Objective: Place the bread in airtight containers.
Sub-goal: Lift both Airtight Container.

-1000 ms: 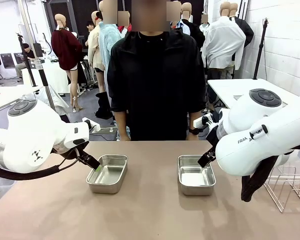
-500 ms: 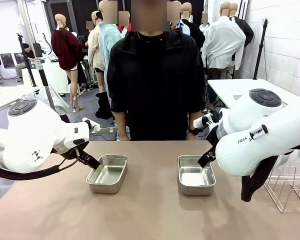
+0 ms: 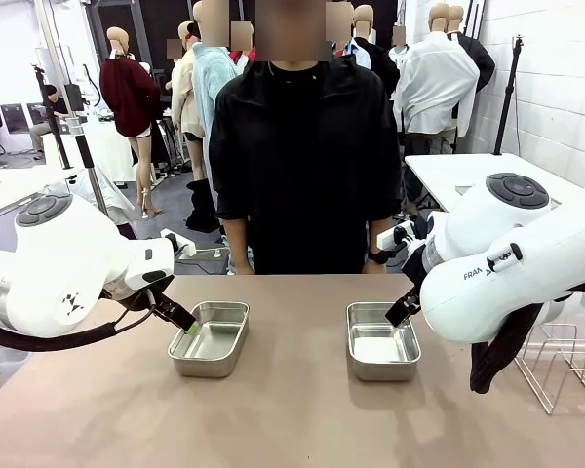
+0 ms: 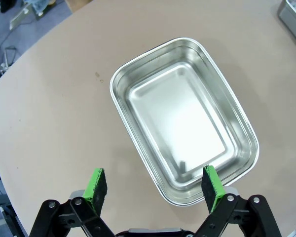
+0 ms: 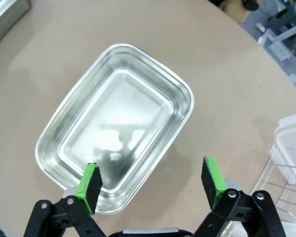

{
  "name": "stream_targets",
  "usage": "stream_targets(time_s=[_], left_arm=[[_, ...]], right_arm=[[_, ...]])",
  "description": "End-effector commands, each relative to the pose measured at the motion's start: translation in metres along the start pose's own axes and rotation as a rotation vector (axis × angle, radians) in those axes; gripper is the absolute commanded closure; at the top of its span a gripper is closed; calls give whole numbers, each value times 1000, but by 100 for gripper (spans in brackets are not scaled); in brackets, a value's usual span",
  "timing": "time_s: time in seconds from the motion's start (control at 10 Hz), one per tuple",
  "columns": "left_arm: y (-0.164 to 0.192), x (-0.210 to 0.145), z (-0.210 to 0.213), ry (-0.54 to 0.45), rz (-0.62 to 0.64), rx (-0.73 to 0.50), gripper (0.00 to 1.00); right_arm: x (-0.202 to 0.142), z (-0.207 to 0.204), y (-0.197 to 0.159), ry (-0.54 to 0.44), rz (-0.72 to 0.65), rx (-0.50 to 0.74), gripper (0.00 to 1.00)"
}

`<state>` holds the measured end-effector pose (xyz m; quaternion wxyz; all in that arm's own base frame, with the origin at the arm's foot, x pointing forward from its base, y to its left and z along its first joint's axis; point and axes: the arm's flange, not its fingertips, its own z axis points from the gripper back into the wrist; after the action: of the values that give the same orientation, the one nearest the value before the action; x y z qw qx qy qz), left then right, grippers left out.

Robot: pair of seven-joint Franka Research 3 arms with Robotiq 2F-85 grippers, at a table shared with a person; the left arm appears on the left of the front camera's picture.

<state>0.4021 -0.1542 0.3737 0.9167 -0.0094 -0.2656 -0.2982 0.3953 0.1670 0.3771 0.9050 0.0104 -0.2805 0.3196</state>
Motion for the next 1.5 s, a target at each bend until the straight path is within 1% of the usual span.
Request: stream_targets(time_s=[0.0, 0.1, 0.3, 0.4, 0.5, 0.6, 0.7, 0.8, 0.9, 1.2, 1.3, 1.4], left_arm=[[-2, 11, 33, 10, 5, -6, 0], [3, 20, 58, 21, 34, -56, 0], [19, 35, 114, -84, 61, -148, 0], [28, 36, 136, -105, 71, -145, 0], [37, 35, 146, -97, 77, -138, 0], [46, 33, 153, -103, 100, -176, 0], [53, 30, 162, -127, 125, -228, 0], [55, 27, 169, -146, 124, -248, 0], [50, 26, 169, -142, 108, -260, 0], [42, 27, 176, -162, 80, -239, 0], [40, 27, 178, -171, 75, -252, 0], [42, 29, 176, -183, 84, -262, 0]], right_arm=[[-10, 37, -13, -75, -42, 56, 0], [-15, 64, -26, -139, -80, 71, 0], [-31, 121, -60, -238, -112, 104, 0], [-43, 139, -73, -256, -150, 96, 0], [-54, 149, -88, -275, -184, 125, 0], [-65, 160, -97, -296, -214, 163, 0], [-73, 173, -99, -311, -208, 189, 0], [-75, 180, -99, -331, -184, 208, 0], [-73, 184, -96, -325, -162, 205, 0], [-60, 174, -93, -303, -126, 228, 0], [-59, 171, -95, -289, -118, 231, 0], [-56, 163, -101, -276, -140, 230, 0]])
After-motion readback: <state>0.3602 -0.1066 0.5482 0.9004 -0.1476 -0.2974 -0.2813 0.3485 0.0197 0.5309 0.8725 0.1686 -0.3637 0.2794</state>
